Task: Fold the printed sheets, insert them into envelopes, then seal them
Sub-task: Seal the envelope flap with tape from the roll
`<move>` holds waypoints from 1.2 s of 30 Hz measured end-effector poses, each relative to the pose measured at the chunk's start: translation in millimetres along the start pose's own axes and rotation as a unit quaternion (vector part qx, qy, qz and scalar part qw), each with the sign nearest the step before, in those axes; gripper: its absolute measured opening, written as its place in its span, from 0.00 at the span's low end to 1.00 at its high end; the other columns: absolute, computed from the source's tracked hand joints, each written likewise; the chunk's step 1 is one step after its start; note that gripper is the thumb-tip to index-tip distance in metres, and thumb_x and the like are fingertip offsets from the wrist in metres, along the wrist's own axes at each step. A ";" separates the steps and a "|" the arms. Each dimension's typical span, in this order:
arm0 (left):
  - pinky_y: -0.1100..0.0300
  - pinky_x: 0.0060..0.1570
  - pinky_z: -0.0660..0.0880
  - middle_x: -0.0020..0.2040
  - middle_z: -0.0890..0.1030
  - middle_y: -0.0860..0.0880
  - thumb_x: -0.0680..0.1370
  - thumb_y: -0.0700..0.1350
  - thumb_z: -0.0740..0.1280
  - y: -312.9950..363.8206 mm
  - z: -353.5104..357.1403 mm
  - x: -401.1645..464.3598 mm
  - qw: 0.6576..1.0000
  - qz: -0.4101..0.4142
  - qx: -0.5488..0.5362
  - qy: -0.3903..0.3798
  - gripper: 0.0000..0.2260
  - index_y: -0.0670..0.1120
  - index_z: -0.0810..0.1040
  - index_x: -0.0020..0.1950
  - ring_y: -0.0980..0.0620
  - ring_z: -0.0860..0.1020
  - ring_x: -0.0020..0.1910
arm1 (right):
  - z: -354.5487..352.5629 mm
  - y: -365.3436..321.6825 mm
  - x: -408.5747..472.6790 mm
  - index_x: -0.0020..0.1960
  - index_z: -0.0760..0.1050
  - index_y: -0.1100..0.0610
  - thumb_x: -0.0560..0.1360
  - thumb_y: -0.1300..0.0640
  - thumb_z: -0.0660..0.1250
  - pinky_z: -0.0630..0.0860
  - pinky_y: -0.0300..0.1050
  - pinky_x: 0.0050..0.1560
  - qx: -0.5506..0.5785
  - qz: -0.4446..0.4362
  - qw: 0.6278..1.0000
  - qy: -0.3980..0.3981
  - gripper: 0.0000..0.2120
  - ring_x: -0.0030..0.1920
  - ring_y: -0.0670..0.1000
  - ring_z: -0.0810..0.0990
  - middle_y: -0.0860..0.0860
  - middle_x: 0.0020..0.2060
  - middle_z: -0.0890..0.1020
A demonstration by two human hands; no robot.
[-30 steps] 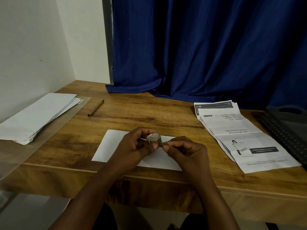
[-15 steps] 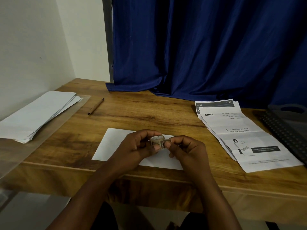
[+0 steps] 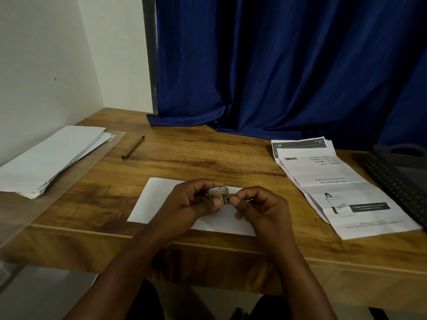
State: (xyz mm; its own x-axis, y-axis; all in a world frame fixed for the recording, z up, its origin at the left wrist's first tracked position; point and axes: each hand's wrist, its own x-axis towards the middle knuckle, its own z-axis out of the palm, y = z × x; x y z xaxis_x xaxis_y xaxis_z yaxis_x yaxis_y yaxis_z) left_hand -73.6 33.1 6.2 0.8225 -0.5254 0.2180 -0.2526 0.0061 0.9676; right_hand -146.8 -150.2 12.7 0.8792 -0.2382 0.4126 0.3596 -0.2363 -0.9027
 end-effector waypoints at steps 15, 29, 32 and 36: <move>0.59 0.48 0.79 0.53 0.86 0.44 0.76 0.41 0.68 -2.7 -2.7 4.6 0.998 -0.019 -0.059 -0.021 0.15 0.47 0.82 0.62 0.48 0.84 0.47 | 2.6 -2.4 -2.8 0.45 0.84 0.52 0.69 0.55 0.74 0.78 0.37 0.37 0.003 -0.035 0.999 0.020 0.05 0.34 0.48 0.83 0.47 0.43 0.85; 0.56 0.48 0.78 0.43 0.85 0.46 0.78 0.47 0.70 3.5 -0.2 -0.1 0.999 -0.010 -0.037 -0.006 0.14 0.47 0.83 0.62 0.50 0.82 0.43 | 2.7 -0.4 -2.6 0.52 0.80 0.46 0.68 0.48 0.74 0.79 0.40 0.34 -0.031 -0.021 0.997 0.063 0.13 0.33 0.48 0.84 0.43 0.45 0.86; 0.57 0.48 0.79 0.44 0.86 0.48 0.75 0.51 0.69 5.3 1.3 -0.5 1.000 -0.010 -0.020 0.002 0.17 0.48 0.83 0.62 0.51 0.83 0.44 | 0.6 1.4 -3.7 0.52 0.79 0.46 0.68 0.51 0.77 0.78 0.38 0.37 -0.034 -0.053 0.995 0.074 0.14 0.40 0.49 0.84 0.48 0.50 0.83; 0.57 0.49 0.80 0.49 0.86 0.48 0.73 0.53 0.70 5.4 2.1 -1.0 1.000 -0.007 -0.004 0.005 0.19 0.49 0.83 0.62 0.49 0.84 0.46 | 2.1 5.3 -5.7 0.46 0.84 0.42 0.70 0.48 0.75 0.75 0.32 0.41 -0.097 -0.097 0.990 0.045 0.06 0.49 0.46 0.81 0.46 0.56 0.79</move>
State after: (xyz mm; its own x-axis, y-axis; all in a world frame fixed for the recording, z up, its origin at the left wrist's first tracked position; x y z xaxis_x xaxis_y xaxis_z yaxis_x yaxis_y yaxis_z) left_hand -76.8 31.9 10.9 0.8312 -0.5164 0.2060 -0.2373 0.0055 0.9714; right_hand -149.3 -148.2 5.3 0.7653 -0.2519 0.5923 0.4440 -0.4598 -0.7691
